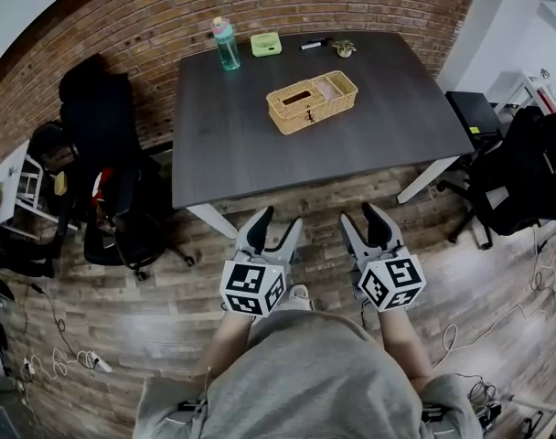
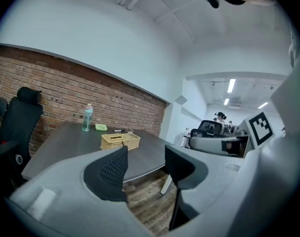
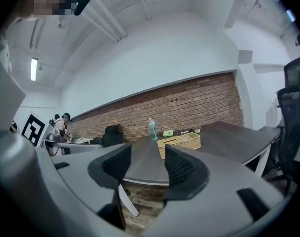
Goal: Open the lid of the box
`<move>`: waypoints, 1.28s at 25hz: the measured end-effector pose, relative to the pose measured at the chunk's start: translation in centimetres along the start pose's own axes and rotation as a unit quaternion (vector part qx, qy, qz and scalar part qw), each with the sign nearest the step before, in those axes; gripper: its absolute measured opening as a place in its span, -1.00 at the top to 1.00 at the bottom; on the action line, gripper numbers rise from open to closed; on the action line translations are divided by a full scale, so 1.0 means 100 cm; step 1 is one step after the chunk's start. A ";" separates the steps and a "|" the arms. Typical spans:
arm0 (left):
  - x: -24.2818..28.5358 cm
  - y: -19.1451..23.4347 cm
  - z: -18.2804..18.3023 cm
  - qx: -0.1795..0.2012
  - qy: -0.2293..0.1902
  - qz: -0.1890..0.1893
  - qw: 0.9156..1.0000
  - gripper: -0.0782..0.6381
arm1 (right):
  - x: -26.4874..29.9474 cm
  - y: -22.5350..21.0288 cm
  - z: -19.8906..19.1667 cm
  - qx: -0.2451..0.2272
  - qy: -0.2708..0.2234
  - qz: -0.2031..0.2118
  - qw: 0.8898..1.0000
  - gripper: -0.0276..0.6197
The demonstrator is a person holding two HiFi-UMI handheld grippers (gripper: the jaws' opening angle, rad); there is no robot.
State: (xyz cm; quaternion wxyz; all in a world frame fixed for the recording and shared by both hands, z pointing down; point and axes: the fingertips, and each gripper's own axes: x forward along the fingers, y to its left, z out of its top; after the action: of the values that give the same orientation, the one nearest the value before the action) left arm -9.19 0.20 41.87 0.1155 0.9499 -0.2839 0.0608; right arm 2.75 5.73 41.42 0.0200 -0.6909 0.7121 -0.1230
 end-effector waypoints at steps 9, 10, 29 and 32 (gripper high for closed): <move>0.031 0.035 0.013 -0.016 -0.006 -0.003 1.000 0.13 | 0.045 -0.009 0.003 -0.001 0.005 -0.003 1.000 0.26; 0.033 0.038 0.014 -0.016 -0.006 -0.004 1.000 0.13 | 0.049 -0.010 0.004 -0.003 0.006 -0.004 1.000 0.26; 0.070 0.075 0.019 -0.041 -0.016 0.031 0.999 0.16 | 0.109 -0.042 0.007 -0.018 0.020 0.020 0.999 0.26; 0.087 0.086 0.022 -0.041 -0.018 0.041 0.998 0.16 | 0.129 -0.056 0.011 -0.022 0.022 0.026 0.999 0.26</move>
State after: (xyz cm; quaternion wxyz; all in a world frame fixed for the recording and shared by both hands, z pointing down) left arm -6.61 -11.86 42.88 0.1466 0.9328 -0.3272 0.0368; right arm 7.87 -7.29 43.35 -0.0078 -0.6700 0.7323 -0.1218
